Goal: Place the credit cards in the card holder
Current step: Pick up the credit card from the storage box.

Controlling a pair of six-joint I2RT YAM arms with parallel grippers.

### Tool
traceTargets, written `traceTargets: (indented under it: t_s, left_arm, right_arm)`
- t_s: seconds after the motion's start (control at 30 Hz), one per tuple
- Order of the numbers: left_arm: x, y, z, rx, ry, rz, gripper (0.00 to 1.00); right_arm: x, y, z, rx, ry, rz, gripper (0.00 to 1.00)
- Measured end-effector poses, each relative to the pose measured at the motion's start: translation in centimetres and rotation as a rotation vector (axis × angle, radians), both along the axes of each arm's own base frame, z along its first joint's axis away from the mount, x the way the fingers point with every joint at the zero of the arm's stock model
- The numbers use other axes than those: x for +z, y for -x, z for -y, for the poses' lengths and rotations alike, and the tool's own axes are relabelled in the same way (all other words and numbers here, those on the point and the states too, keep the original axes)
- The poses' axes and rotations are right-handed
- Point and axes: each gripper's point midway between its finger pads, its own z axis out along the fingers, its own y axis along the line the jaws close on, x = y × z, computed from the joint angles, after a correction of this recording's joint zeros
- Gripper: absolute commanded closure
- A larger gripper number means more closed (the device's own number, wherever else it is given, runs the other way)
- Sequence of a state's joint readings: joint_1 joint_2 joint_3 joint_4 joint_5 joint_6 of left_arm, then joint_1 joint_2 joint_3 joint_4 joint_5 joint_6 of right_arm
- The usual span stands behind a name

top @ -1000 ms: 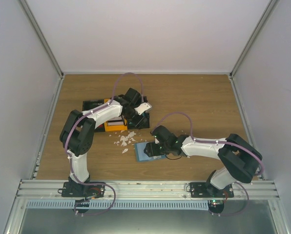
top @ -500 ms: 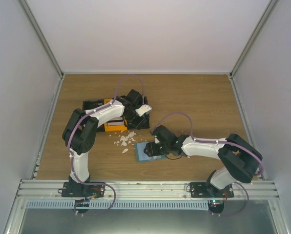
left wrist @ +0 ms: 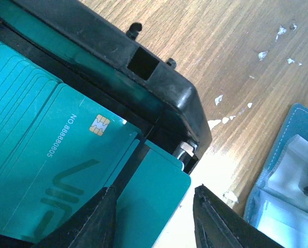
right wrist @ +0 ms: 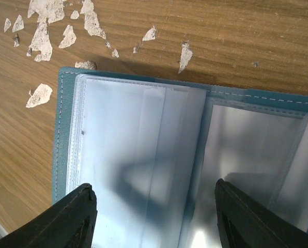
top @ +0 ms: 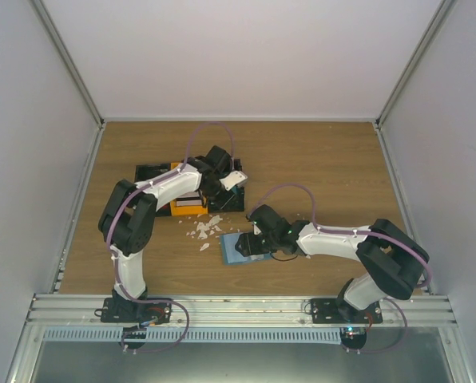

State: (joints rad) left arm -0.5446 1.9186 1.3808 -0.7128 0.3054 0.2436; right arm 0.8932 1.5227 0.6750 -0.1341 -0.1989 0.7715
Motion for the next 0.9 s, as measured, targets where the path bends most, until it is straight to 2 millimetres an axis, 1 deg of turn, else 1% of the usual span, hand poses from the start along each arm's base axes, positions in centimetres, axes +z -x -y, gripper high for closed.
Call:
traceTargets:
  t_s: [0.13, 0.47, 0.9]
  left_arm:
    - [0.5, 0.2, -0.1, 0.000, 0.003, 0.003, 0.58]
    - [1.2, 0.5, -0.2, 0.006, 0.015, 0.012, 0.69]
    - [1.4, 0.4, -0.2, 0.006, 0.018, 0.016, 0.71]
  right_arm:
    - [0.0, 0.0, 0.0, 0.002, -0.003, -0.003, 0.37]
    - [0.0, 0.1, -0.1, 0.004, -0.005, -0.005, 0.37]
    - [0.0, 0.1, -0.1, 0.004, -0.006, -0.006, 0.38]
